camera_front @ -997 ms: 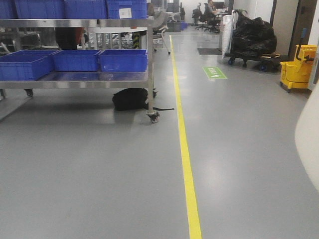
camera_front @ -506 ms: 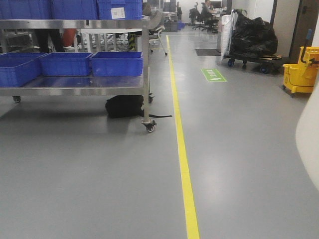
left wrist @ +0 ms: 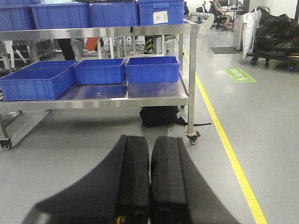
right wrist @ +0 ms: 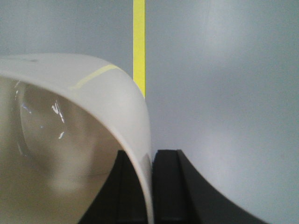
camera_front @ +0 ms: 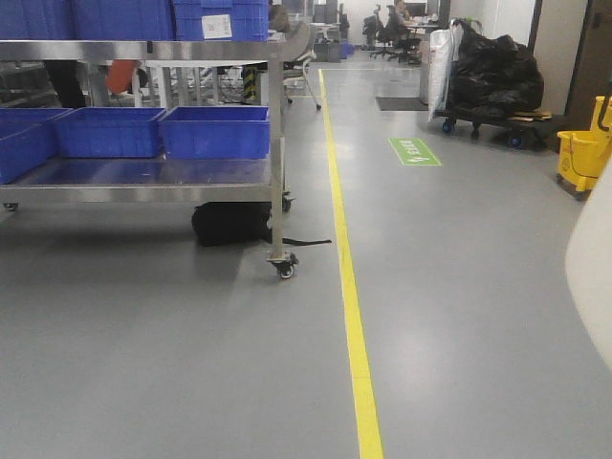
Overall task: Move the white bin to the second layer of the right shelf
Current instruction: 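Drive along the yellow-lined aisle past the blue crate carts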
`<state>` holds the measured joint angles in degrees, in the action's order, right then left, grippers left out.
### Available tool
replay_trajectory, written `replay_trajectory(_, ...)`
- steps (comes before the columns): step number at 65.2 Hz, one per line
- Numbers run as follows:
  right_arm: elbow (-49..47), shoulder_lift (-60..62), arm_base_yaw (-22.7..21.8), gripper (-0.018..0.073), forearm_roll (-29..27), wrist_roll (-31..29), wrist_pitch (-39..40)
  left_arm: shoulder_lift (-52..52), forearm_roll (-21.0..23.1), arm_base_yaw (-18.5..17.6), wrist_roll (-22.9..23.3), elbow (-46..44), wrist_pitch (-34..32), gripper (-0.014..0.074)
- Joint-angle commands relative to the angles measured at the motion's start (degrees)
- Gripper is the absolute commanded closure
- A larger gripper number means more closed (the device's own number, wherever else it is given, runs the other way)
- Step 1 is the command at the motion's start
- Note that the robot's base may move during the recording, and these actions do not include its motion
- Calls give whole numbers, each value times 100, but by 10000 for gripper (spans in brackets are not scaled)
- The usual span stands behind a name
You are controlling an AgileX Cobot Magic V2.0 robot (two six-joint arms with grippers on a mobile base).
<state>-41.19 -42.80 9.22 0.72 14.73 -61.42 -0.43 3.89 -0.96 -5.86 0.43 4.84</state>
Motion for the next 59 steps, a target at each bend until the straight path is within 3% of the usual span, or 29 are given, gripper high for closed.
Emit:
replay_trajectory(1, -166, 14, -46, 508, 20, -24, 264, -75, 35, -21, 15, 211, -484, 512)
replay_trajectory(59, -166, 14, -46, 508, 20, -24, 264, -75, 35, -21, 15, 211, -484, 512)
